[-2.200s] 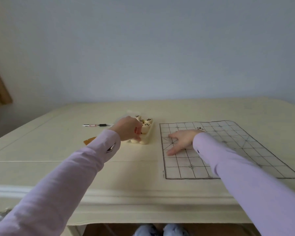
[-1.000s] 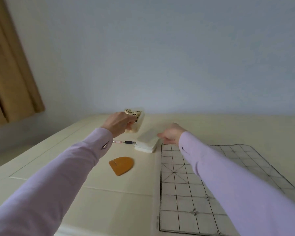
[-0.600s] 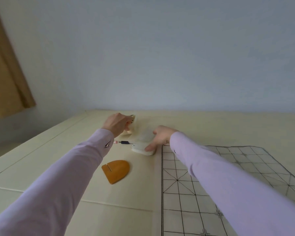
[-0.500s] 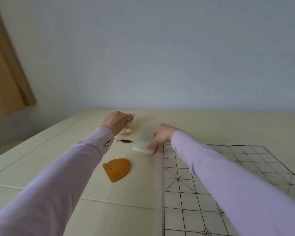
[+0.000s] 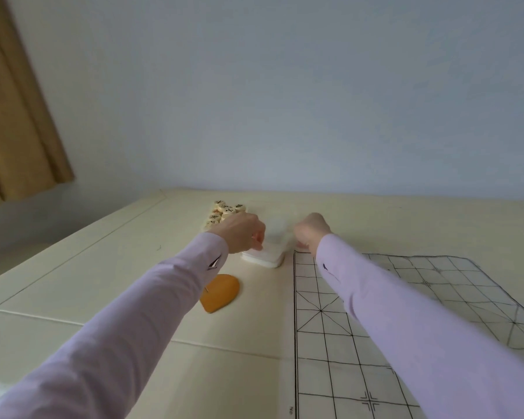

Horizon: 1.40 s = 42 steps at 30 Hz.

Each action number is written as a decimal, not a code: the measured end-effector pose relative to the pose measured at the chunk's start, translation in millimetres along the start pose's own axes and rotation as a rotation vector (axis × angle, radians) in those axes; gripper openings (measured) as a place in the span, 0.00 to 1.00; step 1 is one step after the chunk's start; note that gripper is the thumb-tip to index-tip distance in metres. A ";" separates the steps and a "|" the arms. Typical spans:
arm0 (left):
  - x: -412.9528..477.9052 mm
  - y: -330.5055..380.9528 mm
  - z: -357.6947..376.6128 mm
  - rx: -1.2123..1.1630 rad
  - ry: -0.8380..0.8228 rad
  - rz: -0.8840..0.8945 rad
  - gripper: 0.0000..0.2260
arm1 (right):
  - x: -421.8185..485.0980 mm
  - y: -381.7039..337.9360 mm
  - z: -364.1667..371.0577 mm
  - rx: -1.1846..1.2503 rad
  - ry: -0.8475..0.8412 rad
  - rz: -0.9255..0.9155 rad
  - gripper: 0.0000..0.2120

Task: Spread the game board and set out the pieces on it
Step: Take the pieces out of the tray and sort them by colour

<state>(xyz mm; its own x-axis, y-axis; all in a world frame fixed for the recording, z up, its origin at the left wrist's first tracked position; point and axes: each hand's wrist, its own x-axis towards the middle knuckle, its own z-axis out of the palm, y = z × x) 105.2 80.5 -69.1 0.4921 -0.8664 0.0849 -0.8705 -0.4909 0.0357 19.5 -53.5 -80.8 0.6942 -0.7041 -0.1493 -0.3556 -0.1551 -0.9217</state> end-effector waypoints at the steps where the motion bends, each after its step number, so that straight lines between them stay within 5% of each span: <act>1: 0.4 1.7 0.2 -0.029 0.008 -0.033 0.05 | 1.5 0.0 -1.8 0.049 -0.014 0.022 0.04; 5: -1.1 5.5 1.5 -0.135 0.044 -0.115 0.05 | -3.4 -1.1 -4.1 0.186 -0.176 0.128 0.09; 20: -7.9 -3.4 9.2 -0.075 0.031 -0.132 0.03 | 0.8 -3.1 11.1 0.084 -0.197 0.139 0.10; 25: -3.8 -3.1 4.5 0.047 0.245 -0.079 0.06 | 5.4 -7.0 8.7 0.182 -0.056 0.085 0.08; 31: 23.9 8.7 3.9 0.072 0.213 -0.098 0.05 | 8.7 -0.6 -11.4 0.319 0.050 0.183 0.12; 38: 35.2 24.8 1.1 -0.303 0.287 -0.330 0.12 | 7.3 5.8 -31.0 0.468 0.035 0.250 0.12; 42: 26.0 34.0 -1.3 -0.522 0.096 -0.395 0.17 | 3.7 10.8 -34.2 0.457 0.019 0.274 0.12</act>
<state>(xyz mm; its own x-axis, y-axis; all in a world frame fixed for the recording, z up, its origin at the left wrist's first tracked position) 88.4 41.4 -64.5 0.7932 -0.6065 0.0541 -0.5276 -0.6401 0.5584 -3.2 -81.4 -79.1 0.6014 -0.6894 -0.4037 -0.2108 0.3505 -0.9125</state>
